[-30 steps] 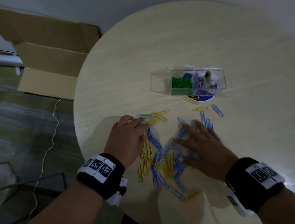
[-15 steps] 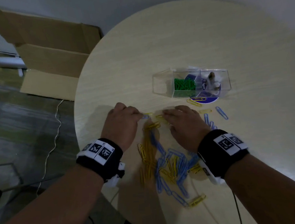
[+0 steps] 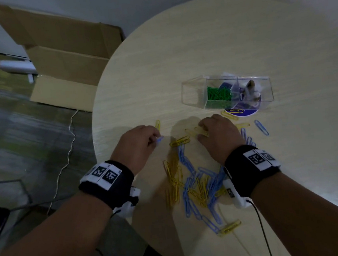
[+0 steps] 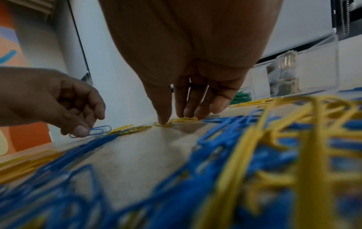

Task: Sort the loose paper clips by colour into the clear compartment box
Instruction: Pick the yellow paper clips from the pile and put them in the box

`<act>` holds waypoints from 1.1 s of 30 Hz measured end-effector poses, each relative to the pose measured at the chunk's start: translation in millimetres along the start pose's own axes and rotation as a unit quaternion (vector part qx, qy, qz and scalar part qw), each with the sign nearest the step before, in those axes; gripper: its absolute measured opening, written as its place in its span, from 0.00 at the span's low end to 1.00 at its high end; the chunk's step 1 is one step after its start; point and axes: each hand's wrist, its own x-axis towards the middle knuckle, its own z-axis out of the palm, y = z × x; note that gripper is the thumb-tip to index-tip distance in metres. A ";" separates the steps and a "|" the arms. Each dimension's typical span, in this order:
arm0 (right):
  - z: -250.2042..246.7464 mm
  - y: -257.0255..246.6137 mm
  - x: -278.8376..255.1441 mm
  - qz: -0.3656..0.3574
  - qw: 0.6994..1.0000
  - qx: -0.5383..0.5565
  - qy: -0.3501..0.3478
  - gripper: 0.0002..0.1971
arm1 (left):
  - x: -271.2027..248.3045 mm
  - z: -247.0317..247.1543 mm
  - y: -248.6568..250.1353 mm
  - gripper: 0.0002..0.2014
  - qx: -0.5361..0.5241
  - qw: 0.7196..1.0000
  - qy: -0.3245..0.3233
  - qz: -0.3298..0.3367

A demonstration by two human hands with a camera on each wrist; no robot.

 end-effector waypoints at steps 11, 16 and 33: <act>-3.7 -4.5 7.5 0.062 0.997 0.040 -0.005 0.11 | 25.8 -7.0 3.0 0.14 0.059 0.994 0.009 -0.093; -8.9 1.9 3.2 0.091 0.995 0.021 -0.045 0.10 | 45.4 4.9 17.3 0.06 0.061 0.993 -0.044 -0.092; -6.6 35.7 -32.0 0.079 0.995 0.058 0.030 0.10 | 41.1 11.4 37.1 0.09 0.068 0.995 -0.069 0.007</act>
